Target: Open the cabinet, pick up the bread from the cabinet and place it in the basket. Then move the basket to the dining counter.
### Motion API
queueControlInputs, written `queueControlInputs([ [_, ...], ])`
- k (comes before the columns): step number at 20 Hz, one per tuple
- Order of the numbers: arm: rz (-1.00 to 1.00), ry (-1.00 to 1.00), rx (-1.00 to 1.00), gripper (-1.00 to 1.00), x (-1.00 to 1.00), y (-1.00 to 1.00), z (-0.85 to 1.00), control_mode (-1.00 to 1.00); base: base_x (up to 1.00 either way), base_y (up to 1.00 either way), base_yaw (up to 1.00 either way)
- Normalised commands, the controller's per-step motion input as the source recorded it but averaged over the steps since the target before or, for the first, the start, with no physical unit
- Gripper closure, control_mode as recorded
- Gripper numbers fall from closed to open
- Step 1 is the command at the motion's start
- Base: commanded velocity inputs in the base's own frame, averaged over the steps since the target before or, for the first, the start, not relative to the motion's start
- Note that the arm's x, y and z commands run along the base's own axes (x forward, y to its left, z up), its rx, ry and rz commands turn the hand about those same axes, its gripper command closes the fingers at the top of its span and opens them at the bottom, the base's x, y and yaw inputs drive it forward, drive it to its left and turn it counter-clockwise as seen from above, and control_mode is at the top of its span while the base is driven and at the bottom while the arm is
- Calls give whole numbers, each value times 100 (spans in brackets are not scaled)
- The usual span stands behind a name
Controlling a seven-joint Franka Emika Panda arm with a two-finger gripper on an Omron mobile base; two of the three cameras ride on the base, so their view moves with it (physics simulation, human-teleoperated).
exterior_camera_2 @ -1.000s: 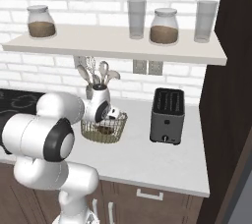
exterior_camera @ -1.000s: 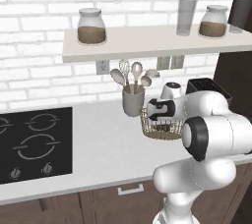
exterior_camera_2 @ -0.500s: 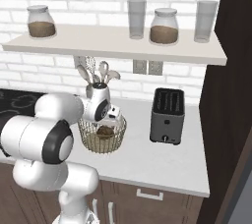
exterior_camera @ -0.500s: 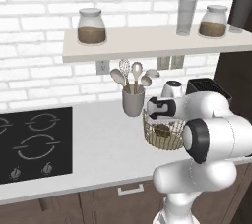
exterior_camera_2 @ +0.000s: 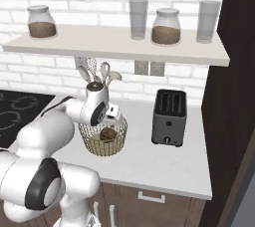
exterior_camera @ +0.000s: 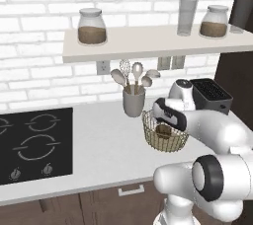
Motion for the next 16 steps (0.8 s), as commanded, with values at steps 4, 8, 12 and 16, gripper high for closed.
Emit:
queueControlInputs([
  [4, -4, -8, 0, -100, -44, 0, 49, -100, 0, 0, 0],
  [8, -16, 0, 0, -100, -63, -1, 39, -100, 0, 0, 0],
  [12, -26, -1, 0, -100, -61, 0, 57, -100, 0, 0, 0],
  [16, -32, 0, 10, -100, -64, -20, 17, -100, 0, 0, 0],
])
